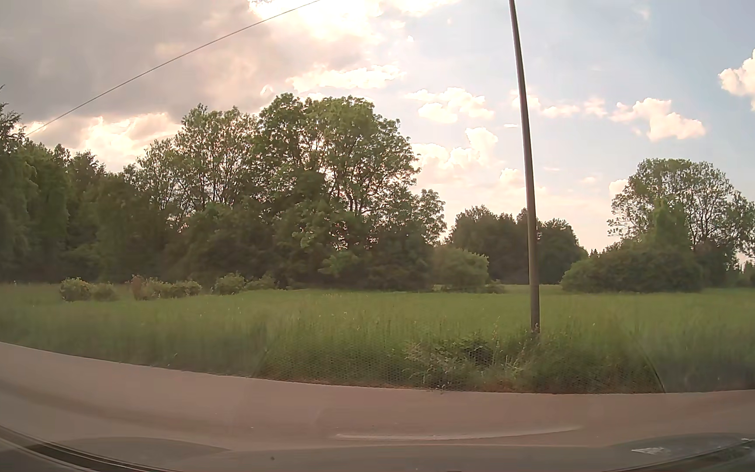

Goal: Follow the waypoints while adhering to traffic rules and regulations

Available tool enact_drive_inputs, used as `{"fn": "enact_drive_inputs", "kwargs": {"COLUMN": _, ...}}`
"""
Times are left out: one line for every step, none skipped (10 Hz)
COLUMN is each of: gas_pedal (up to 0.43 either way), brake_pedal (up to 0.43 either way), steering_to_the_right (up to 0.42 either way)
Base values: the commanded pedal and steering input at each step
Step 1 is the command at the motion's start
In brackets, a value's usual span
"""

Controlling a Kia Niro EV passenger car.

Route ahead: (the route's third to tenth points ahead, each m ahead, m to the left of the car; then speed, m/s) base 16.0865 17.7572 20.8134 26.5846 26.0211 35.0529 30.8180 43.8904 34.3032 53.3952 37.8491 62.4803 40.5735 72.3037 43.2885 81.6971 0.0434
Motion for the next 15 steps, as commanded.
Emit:
{"fn": "enact_drive_inputs", "kwargs": {"gas_pedal": 0.0, "brake_pedal": 0.335, "steering_to_the_right": 0.725}}
{"fn": "enact_drive_inputs", "kwargs": {"gas_pedal": 0.0, "brake_pedal": 0.335, "steering_to_the_right": 0.714}}
{"fn": "enact_drive_inputs", "kwargs": {"gas_pedal": 0.0, "brake_pedal": 0.335, "steering_to_the_right": 0.7}}
{"fn": "enact_drive_inputs", "kwargs": {"gas_pedal": 0.0, "brake_pedal": 0.335, "steering_to_the_right": 0.669}}
{"fn": "enact_drive_inputs", "kwargs": {"gas_pedal": 0.0, "brake_pedal": 0.341, "steering_to_the_right": 0.633}}
{"fn": "enact_drive_inputs", "kwargs": {"gas_pedal": 0.0, "brake_pedal": 0.341, "steering_to_the_right": 0.598}}
{"fn": "enact_drive_inputs", "kwargs": {"gas_pedal": 0.0, "brake_pedal": 0.335, "steering_to_the_right": 0.545}}
{"fn": "enact_drive_inputs", "kwargs": {"gas_pedal": 0.0, "brake_pedal": 0.329, "steering_to_the_right": 0.489}}
{"fn": "enact_drive_inputs", "kwargs": {"gas_pedal": 0.0, "brake_pedal": 0.329, "steering_to_the_right": 0.453}}
{"fn": "enact_drive_inputs", "kwargs": {"gas_pedal": 0.0, "brake_pedal": 0.323, "steering_to_the_right": 0.424}}
{"fn": "enact_drive_inputs", "kwargs": {"gas_pedal": 0.0, "brake_pedal": 0.317, "steering_to_the_right": 0.416}}
{"fn": "enact_drive_inputs", "kwargs": {"gas_pedal": 0.0, "brake_pedal": 0.317, "steering_to_the_right": 0.415}}
{"fn": "enact_drive_inputs", "kwargs": {"gas_pedal": 0.0, "brake_pedal": 0.311, "steering_to_the_right": 0.415}}
{"fn": "enact_drive_inputs", "kwargs": {"gas_pedal": 0.0, "brake_pedal": 0.311, "steering_to_the_right": 0.411}}
{"fn": "enact_drive_inputs", "kwargs": {"gas_pedal": 0.0, "brake_pedal": 0.305, "steering_to_the_right": 0.402}}
